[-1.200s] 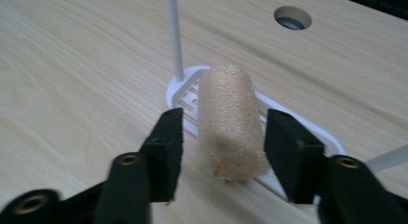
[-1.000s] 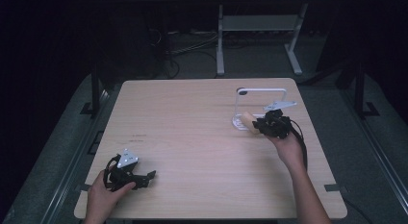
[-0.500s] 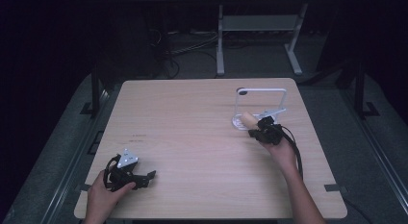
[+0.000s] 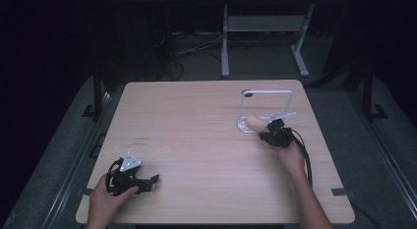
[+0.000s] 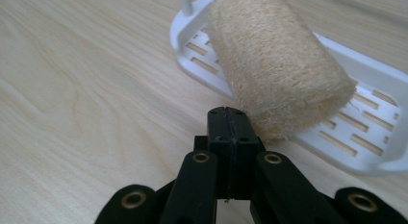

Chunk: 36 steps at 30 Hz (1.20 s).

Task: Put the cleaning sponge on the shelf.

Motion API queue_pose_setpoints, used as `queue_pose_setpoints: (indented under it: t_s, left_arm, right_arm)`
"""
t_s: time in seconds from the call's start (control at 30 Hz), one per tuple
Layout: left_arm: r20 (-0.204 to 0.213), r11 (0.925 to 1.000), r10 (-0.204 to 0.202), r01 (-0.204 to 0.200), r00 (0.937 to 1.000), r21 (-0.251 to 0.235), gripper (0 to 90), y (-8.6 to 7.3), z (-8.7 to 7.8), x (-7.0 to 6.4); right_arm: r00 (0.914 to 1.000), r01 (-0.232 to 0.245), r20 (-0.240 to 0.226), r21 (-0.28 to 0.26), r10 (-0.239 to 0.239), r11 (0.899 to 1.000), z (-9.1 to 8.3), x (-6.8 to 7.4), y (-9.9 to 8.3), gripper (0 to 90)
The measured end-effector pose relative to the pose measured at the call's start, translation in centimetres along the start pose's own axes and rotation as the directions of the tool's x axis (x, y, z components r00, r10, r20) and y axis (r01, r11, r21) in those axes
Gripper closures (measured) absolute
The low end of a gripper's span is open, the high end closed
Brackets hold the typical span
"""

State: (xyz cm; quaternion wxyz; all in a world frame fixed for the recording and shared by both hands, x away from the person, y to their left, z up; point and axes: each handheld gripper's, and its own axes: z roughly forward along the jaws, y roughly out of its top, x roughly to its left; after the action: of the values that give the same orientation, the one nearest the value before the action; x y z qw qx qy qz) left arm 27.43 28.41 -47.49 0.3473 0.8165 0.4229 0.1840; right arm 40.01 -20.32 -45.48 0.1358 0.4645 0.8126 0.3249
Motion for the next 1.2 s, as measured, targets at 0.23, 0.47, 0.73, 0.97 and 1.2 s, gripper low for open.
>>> queue_pose_setpoints:
  t_s: [0.23, 0.47, 0.73, 0.97, 1.2]
  left_arm:
    - [0.001, 1.0, -0.003, 0.003, 1.0, 0.0, 12.8, 0.0, 0.0, 0.0]
    - [0.001, 1.0, -0.003, 0.003, 1.0, 0.0, 12.8, 0.0, 0.0, 0.0]
    - [0.001, 1.0, -0.003, 0.003, 1.0, 0.0, 12.8, 0.0, 0.0, 0.0]
    - [0.001, 1.0, -0.003, 0.003, 1.0, 0.0, 12.8, 0.0, 0.0, 0.0]
    - [0.0, 1.0, -0.003, 0.003, 1.0, 0.0, 12.8, 0.0, 0.0, 0.0]
  right_arm:
    - [0.9988, -0.031, 0.037, -0.016, 0.032, 0.999, -0.3, -1.2, -0.4, 89.6]
    - [0.9957, -0.063, 0.067, -0.027, 0.065, 0.998, -0.4, -2.1, -0.7, 89.6]
    - [0.9906, -0.088, 0.1, -0.056, 0.093, 0.995, -0.3, -3.0, -0.9, 89.6]
    - [0.9919, -0.087, 0.087, -0.06, 0.092, 0.994, -0.6, -2.9, -0.9, 89.6]
    - [0.9936, -0.085, 0.069, -0.065, 0.09, 0.994, -1.5, -2.5, -1.5, 88.8]
